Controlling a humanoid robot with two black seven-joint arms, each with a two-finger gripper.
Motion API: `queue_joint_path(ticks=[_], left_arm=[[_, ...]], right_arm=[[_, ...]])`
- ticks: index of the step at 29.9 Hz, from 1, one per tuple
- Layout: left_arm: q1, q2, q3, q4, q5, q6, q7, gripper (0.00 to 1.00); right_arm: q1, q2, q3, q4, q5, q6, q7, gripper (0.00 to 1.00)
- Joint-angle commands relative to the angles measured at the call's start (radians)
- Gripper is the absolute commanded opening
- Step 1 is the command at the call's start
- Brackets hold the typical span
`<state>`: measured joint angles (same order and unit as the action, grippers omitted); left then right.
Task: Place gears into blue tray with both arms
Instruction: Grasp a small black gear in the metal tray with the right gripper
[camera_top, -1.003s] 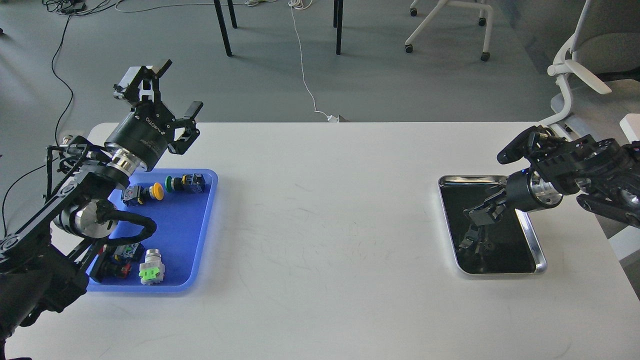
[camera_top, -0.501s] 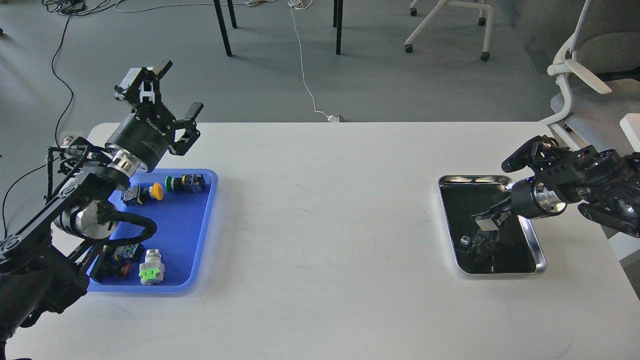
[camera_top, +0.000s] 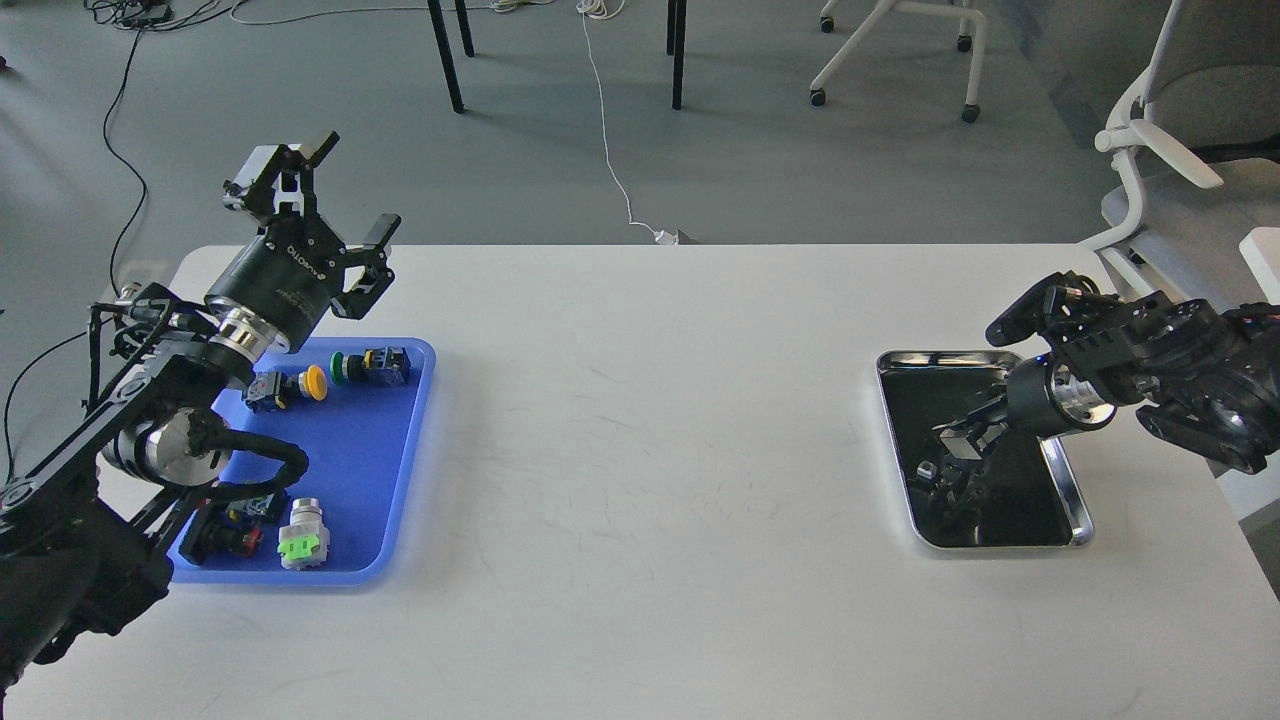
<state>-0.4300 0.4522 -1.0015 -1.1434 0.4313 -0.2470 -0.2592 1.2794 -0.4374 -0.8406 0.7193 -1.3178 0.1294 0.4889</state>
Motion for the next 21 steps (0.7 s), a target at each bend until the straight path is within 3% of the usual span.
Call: queue_joint_path(ticks=[1, 6, 21], left_arm=[[-0.001, 0.000, 0.000, 0.001, 0.000, 0.000, 0.000, 0.98], [-0.001, 0.000, 0.001, 0.001, 0.000, -0.001, 0.000, 0.98], [-0.001, 0.002, 0.000, 0.001, 0.000, -0.001, 0.000, 0.98]], right_arm=[[0.000, -0.001, -0.002, 0.000, 0.000, 0.001, 0.000, 0.59], [0.000, -0.003, -0.006, 0.000, -0.001, 0.003, 0.000, 0.46], [0.000, -0.009, -0.009, 0.000, -0.001, 0.006, 0.000, 0.23]])
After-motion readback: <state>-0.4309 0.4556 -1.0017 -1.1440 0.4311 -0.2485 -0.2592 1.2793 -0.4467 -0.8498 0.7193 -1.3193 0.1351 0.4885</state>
